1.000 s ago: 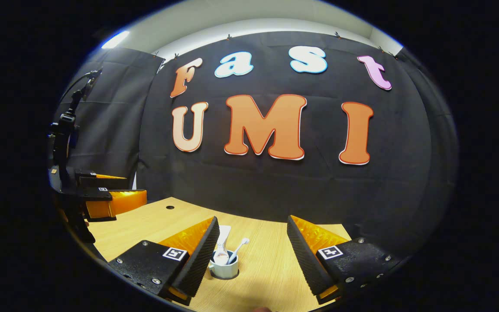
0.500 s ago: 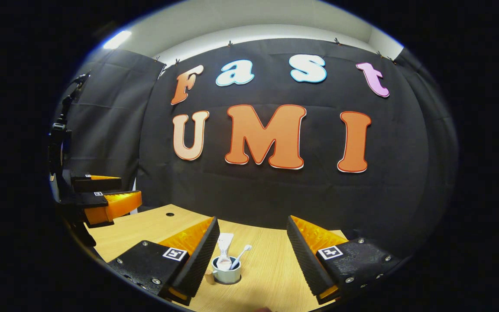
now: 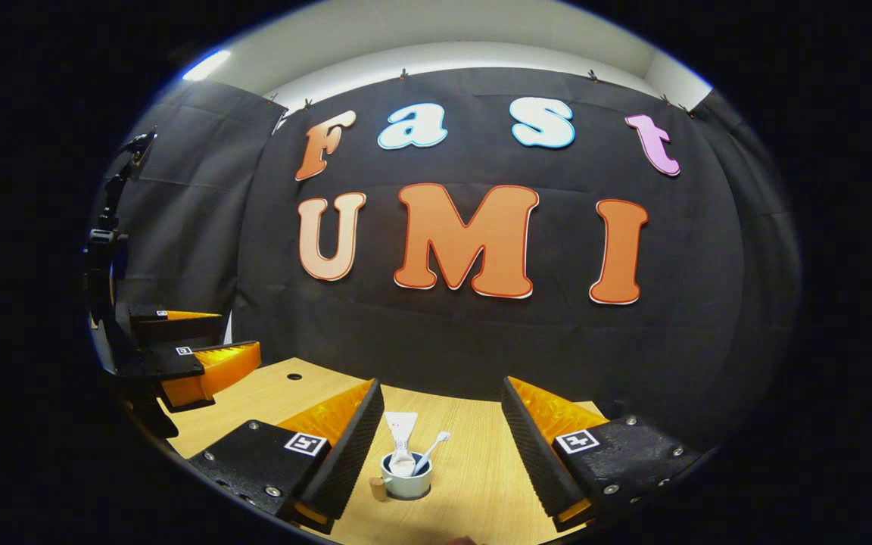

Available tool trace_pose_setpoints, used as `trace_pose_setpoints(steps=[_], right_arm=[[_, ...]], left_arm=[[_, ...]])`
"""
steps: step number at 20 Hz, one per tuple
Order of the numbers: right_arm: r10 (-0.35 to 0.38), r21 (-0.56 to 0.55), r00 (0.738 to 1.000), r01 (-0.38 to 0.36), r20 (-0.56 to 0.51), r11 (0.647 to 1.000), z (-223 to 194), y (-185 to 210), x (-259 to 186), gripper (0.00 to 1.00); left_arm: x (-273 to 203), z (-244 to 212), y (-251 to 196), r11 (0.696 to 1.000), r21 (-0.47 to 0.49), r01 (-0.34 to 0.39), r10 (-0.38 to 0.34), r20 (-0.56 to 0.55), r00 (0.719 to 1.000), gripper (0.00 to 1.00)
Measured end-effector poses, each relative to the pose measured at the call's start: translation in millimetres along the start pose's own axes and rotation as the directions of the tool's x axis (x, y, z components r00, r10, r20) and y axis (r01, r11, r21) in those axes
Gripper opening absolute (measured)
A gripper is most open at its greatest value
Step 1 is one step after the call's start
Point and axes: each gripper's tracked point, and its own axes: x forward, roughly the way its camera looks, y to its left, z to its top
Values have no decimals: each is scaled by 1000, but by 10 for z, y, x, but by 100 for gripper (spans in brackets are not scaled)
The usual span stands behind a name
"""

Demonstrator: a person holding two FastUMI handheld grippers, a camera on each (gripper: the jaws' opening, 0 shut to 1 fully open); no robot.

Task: Put the toothbrush and toothpaste on the desktop into the cup, then pick up the cup and place it on the coaster on the desktop.

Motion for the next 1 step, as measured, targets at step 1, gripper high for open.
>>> trace_pose_setpoints(steps=[1], right_arm=[[-6,-4,1000,6,6,1000,38,25,5,94]], left_arm=[[38,54,45,1000,6,10,-10,14,1000,96]])
